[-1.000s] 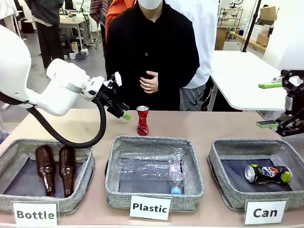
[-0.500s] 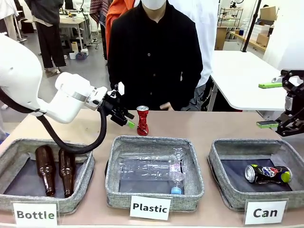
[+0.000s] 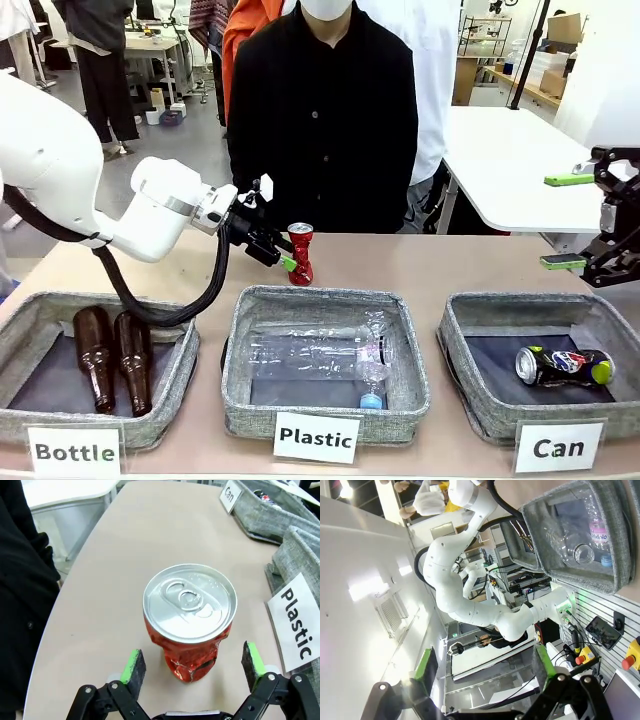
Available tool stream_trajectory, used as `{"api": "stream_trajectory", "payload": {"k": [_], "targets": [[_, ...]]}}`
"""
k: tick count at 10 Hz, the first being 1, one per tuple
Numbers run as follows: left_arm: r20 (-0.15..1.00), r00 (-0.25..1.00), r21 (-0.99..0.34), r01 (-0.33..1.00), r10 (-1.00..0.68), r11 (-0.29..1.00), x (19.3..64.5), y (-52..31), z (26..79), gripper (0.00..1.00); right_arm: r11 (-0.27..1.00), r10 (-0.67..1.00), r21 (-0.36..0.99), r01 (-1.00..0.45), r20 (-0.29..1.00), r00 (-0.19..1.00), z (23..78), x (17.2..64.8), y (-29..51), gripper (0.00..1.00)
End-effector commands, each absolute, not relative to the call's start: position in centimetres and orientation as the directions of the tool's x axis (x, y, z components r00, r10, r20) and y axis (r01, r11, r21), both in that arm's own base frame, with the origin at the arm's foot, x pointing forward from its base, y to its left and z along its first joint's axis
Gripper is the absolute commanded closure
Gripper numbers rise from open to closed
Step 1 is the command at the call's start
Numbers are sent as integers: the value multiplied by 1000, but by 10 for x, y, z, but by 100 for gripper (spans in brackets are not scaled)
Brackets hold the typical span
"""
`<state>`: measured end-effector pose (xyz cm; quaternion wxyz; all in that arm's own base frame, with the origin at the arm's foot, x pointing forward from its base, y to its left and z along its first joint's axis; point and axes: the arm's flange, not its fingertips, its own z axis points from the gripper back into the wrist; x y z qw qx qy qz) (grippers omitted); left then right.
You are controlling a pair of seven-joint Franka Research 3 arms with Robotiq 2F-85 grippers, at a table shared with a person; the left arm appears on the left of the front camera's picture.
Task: Sort the can waste into the basket.
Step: Pick up the can waste from the table and place it in the right Fabric basket.
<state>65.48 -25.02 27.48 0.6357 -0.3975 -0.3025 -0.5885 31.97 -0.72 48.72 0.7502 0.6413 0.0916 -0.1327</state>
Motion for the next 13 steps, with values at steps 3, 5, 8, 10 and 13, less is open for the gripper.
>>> {"api": "stream_trajectory", "payload": {"k": [3,5,8,10,13], "targets": [[901,168,-195,980,-399,-27,660,-263,272,0,138,-90,932,335,-325,941,492,319,-7,0],[907,174,-202,979,-384,-33,659,-268,268,0,138,-90,932,335,-325,941,492,319,-7,0],[919,175,-212,975,-352,-68,659,-273,266,0,138,-90,932,335,-325,941,492,319,-7,0],[927,183,-221,972,-326,-83,660,-272,267,58,138,-90,932,335,-325,941,492,319,-7,0],[929,185,-220,972,-322,-78,660,-273,267,100,138,-90,932,335,-325,941,492,319,-7,0]]}}
